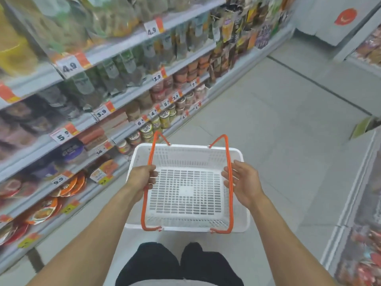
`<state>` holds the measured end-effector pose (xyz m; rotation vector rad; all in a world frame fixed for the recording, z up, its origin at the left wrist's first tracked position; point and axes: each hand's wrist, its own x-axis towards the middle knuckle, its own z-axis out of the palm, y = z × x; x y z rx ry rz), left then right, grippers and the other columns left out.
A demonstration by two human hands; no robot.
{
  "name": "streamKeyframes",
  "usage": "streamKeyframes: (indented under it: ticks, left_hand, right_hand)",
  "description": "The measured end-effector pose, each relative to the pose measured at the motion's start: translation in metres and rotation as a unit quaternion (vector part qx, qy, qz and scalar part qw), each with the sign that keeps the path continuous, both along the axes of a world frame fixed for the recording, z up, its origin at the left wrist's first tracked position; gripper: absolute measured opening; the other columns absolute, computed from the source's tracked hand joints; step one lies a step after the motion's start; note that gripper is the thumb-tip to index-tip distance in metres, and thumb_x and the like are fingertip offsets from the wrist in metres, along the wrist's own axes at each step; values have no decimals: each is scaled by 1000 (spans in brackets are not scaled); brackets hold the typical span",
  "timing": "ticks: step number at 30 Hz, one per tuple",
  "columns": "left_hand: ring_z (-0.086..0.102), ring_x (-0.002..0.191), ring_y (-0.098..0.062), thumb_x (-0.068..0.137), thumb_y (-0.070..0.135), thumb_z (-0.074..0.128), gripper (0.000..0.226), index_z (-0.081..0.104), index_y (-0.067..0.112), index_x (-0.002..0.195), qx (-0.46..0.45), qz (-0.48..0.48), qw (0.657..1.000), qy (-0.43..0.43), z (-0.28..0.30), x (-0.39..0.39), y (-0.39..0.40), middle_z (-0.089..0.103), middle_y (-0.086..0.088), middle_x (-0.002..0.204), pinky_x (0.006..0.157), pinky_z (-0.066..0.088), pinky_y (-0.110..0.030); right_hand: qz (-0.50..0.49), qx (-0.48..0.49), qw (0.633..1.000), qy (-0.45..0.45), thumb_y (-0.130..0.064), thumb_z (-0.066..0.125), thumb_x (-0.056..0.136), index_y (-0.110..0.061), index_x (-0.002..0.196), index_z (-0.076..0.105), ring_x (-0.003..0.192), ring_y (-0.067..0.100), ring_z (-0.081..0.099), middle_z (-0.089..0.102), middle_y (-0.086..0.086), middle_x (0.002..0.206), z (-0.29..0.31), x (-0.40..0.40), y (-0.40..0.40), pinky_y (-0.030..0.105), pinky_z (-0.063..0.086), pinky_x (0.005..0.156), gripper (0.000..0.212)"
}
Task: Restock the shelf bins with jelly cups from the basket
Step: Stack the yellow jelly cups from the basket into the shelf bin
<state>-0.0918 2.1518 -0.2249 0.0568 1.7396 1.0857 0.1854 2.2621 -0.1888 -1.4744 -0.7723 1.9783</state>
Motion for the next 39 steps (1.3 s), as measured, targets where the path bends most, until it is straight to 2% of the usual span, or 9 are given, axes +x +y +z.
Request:
streamKeyframes:
  ticks: [2, 9, 14, 18, 26, 31, 34, 37, 39]
  left_hand:
    - [48, 49, -14, 98, 14, 54, 8, 58, 10, 92, -10, 13, 1000, -3, -3, -3, 44, 61, -6, 72, 43, 35, -23]
    - [62, 58, -19, 96, 15, 57, 14, 63, 4, 102, -36, 52, 998, -23, -47, -26, 193, 71, -7, 76, 59, 43, -29]
    - [61, 60, -23, 98, 14, 56, 19, 61, 1, 109, -58, 67, 994, -71, -95, -49, 311, 70, -11, 80, 60, 43, -31]
    - [62, 63, -25, 96, 14, 57, 19, 63, 0, 108, -87, 103, 985, -104, -128, -68, 387, 71, -14, 81, 62, 46, -32]
    - [66, 85, -34, 94, 14, 63, 25, 66, -1, 112, -98, 178, 964, -175, -230, -81, 492, 71, -20, 95, 87, 51, -43]
    - [63, 87, -39, 92, 9, 63, 21, 64, -5, 108, -131, 266, 936, -190, -319, -71, 533, 66, -23, 93, 81, 51, -43]
    - [63, 79, -37, 93, 7, 60, 14, 63, -3, 102, -166, 296, 929, -147, -362, -66, 549, 66, -22, 87, 76, 52, -41]
    - [58, 65, -30, 95, 4, 58, 11, 64, 0, 103, -213, 340, 912, -88, -402, -68, 555, 62, -20, 82, 53, 53, -27]
    - [56, 64, -27, 98, 6, 57, 12, 65, 0, 105, -234, 335, 911, -61, -424, -71, 556, 62, -16, 81, 55, 49, -29]
  right_hand:
    - [30, 0, 999, -21, -38, 66, 75, -13, 102, 69, 95, 23, 63, 61, 7, 103, 1, -9, 61, 35, 47, 76, 36]
    - [94, -9, 995, -45, -29, 58, 93, -12, 106, 66, 96, 21, 64, 64, 4, 99, -35, -52, 264, 35, 46, 82, 23]
    - [116, -24, 990, -82, -26, 60, 91, -13, 98, 69, 93, 22, 64, 64, 6, 100, -77, -92, 394, 34, 45, 75, 18]
    - [119, -17, 980, -161, -22, 65, 90, -6, 103, 72, 88, 22, 66, 69, 7, 98, -106, -120, 493, 33, 45, 69, 21]
    - [162, -7, 956, -246, -1, 69, 81, -6, 101, 72, 74, 21, 65, 72, 12, 94, -225, -168, 655, 33, 45, 58, 20]
    - [277, -34, 928, -247, 5, 65, 84, -6, 103, 69, 69, 22, 60, 67, 11, 82, -344, -199, 730, 34, 45, 59, 22]
    - [351, -57, 903, -239, 4, 66, 87, -8, 102, 66, 72, 22, 58, 66, 11, 86, -399, -215, 757, 35, 45, 63, 19]
    - [388, -51, 887, -246, 7, 62, 86, -12, 99, 66, 77, 24, 53, 62, 13, 86, -445, -230, 774, 35, 42, 66, 23]
    - [415, -49, 874, -248, 7, 60, 86, -13, 96, 67, 78, 24, 56, 66, 12, 84, -464, -237, 779, 38, 43, 70, 24]
